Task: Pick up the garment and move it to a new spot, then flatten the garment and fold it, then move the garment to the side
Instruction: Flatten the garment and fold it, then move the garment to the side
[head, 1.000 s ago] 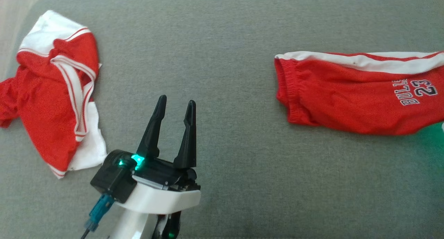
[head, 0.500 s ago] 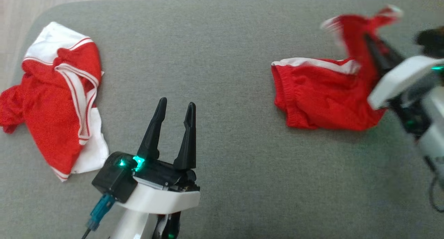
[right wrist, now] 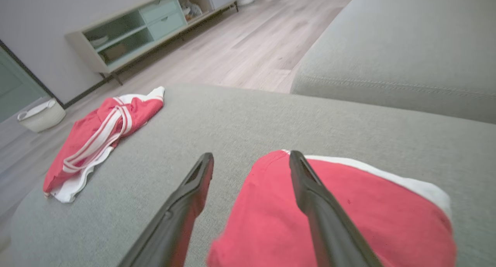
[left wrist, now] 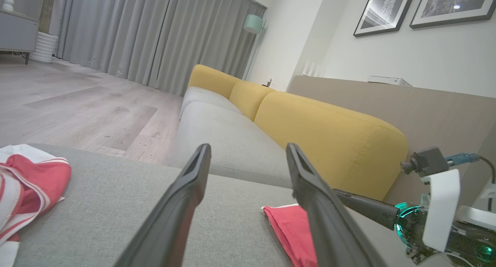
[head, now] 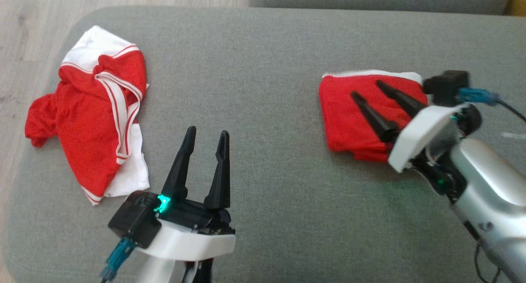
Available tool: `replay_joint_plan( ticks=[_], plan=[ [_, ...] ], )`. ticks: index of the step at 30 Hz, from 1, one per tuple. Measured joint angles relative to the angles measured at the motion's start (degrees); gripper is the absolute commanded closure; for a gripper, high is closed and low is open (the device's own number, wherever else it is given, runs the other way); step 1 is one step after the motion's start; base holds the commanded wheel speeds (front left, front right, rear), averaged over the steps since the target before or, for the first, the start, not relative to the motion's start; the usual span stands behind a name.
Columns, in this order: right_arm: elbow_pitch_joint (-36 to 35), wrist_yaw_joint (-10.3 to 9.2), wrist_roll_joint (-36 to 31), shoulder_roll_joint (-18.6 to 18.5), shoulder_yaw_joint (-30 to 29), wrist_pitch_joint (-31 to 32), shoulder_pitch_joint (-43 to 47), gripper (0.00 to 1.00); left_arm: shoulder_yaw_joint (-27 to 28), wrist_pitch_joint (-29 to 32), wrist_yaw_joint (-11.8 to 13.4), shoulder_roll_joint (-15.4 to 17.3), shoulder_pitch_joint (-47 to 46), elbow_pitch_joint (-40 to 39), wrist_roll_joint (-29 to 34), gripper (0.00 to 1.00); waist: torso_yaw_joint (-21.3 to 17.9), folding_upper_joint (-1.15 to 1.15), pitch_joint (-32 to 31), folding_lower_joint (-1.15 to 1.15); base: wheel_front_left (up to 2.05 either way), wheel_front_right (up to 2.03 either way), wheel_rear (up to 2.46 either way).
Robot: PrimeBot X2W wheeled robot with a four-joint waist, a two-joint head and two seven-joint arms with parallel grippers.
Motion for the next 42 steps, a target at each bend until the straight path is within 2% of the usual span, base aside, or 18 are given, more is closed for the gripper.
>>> replay_joint_plan(
  ticks=[5,6,8,11,12,14,17,22,24,30,35,42],
  plan=[
    [-3.7,0.00,-1.6,-1.9,-9.0,-3.8,6.7,0.00,0.8,0.0,0.5,0.0,2.1,-0.4,0.0,0.00,-0.3,0.00,-1.9,0.00,0.00,0.00,0.00],
    [-5.2,0.00,-2.0,-2.3,-12.7,-6.8,10.5,0.00,1.6,0.0,1.1,0.0,3.7,-0.6,0.0,0.00,-0.8,0.00,-2.6,0.00,0.00,0.00,0.00],
    [-6.1,-0.01,-3.1,-2.2,-15.1,-10.3,14.4,0.00,3.1,0.0,2.1,0.0,4.9,-0.7,0.2,0.00,-1.4,0.00,-3.5,0.00,0.00,0.00,0.00],
    [-7.1,0.00,-4.5,-1.0,-16.3,-16.1,19.6,0.00,6.5,0.0,5.6,0.0,6.9,-0.4,0.8,0.00,-2.6,0.00,-5.3,0.00,0.00,0.00,0.00],
    [-7.1,0.00,-4.5,-1.0,-16.3,-16.1,19.6,0.00,6.5,0.0,5.6,0.0,6.9,-0.4,0.8,0.00,-2.6,0.00,-5.3,0.00,0.00,0.00,0.00],
    [-6.9,-0.01,-5.8,0.6,-16.4,-18.1,22.3,0.00,8.9,0.0,8.7,0.1,9.3,0.3,1.6,0.00,-3.6,0.00,-6.8,-0.01,0.00,0.00,0.00],
    [-5.5,0.00,-10.1,3.6,-18.1,-19.4,25.6,0.00,10.9,0.0,10.6,0.2,13.1,1.2,4.2,0.00,-5.0,0.00,-9.0,-0.01,0.00,0.00,0.00],
    [-5.4,-0.01,-21.0,9.5,-24.0,-19.7,31.4,0.00,12.5,0.0,10.5,0.5,16.3,2.9,9.6,0.00,-6.6,0.00,-12.1,-0.01,0.00,0.00,0.00],
    [-5.7,-0.01,-25.9,11.7,-26.0,-19.7,34.0,0.00,13.5,0.0,9.6,0.5,17.4,4.0,11.4,0.00,-6.9,0.00,-13.2,-0.01,0.00,0.00,0.00],
    [-6.0,-0.01,-34.5,17.2,-31.5,-19.7,40.9,0.00,15.2,0.0,7.9,0.5,19.8,7.0,14.8,0.00,-6.8,0.00,-15.6,-0.01,0.00,0.00,0.00],
    [-6.1,0.00,-37.4,19.2,-33.3,-19.7,41.8,0.00,15.9,0.0,6.9,0.5,19.8,8.4,15.8,0.00,-7.1,0.00,-16.5,0.00,0.00,0.00,0.00],
    [-6.1,0.00,-38.4,19.7,-33.6,-19.7,41.8,0.00,17.1,0.0,5.8,0.4,20.0,9.4,16.3,0.00,-7.7,0.00,-17.5,0.00,0.00,0.00,0.00]
  ],
)
